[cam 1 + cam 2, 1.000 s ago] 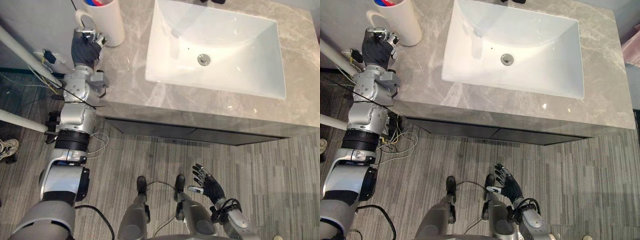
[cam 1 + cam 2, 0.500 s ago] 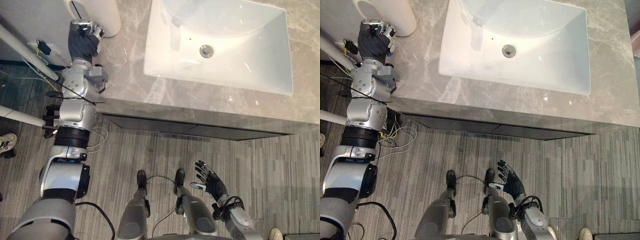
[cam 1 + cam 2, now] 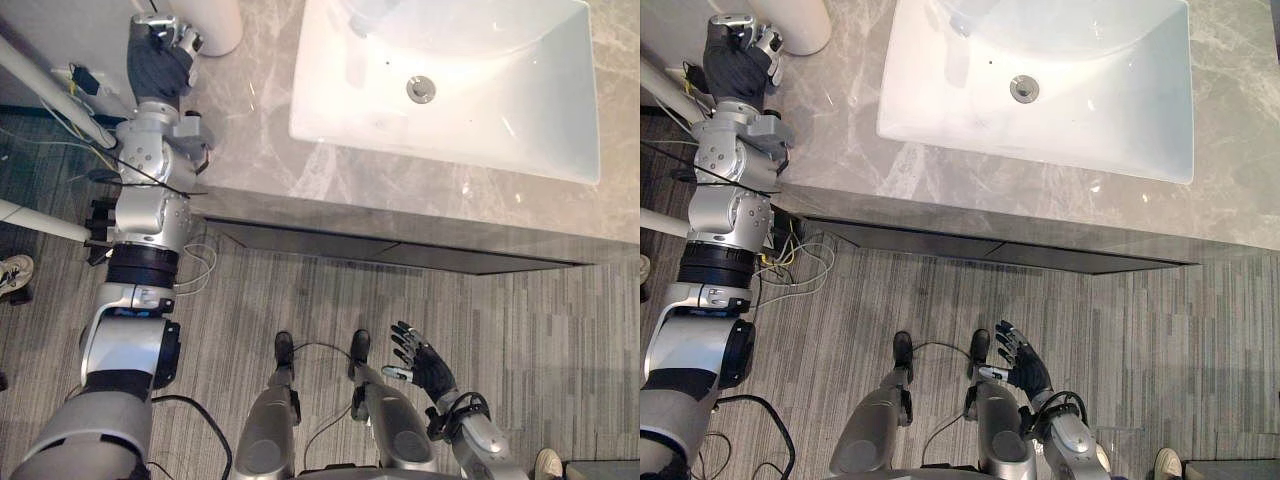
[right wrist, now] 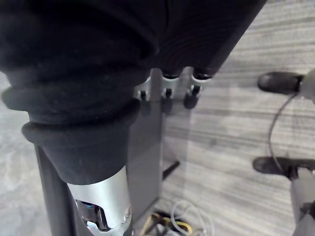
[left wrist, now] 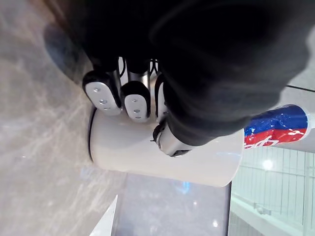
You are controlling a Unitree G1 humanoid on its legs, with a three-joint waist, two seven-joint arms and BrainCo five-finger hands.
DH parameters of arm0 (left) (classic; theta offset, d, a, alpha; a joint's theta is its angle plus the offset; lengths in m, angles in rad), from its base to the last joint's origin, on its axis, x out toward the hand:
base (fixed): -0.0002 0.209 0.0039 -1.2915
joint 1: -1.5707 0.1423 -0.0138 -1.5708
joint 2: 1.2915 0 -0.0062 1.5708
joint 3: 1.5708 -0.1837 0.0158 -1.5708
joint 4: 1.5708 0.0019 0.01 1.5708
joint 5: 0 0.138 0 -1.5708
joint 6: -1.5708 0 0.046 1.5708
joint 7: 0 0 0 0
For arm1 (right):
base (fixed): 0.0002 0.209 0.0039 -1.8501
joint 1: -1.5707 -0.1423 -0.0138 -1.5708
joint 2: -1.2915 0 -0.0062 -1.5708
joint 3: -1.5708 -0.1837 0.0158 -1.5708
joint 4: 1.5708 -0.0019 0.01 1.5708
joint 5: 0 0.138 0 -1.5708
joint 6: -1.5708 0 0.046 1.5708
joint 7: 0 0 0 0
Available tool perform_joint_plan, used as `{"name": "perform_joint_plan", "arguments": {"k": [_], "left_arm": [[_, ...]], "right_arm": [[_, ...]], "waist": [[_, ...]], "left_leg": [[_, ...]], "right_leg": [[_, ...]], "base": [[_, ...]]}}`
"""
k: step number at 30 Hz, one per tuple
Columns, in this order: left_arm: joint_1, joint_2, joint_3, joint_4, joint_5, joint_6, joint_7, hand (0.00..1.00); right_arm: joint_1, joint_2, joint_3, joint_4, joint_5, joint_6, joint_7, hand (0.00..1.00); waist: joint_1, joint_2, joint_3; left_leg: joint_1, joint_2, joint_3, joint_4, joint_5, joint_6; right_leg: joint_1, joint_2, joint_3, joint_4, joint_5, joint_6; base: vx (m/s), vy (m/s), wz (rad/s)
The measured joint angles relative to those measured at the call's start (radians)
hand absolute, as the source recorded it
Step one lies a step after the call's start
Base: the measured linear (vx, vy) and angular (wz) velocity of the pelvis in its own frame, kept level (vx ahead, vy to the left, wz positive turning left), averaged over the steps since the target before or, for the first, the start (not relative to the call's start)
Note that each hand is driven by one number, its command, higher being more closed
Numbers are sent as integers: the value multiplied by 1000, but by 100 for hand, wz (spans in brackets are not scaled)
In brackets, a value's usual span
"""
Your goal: Organize washtable
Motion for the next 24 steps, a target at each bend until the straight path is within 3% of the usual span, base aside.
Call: {"name": "perform_joint_plan", "arguments": {"k": [24], "left_arm": [[-115,29,-50,65,-1,0,12,100]], "right_arm": [[0,-4,2,-1,1,-8,1,0]], "waist": [[-3,-23,29]], "left_leg": [[-20,6,13,16,0,0]], "right_leg": [[-30,3,16,17,6,-7]], "base": [[-1,1,-1]]}}
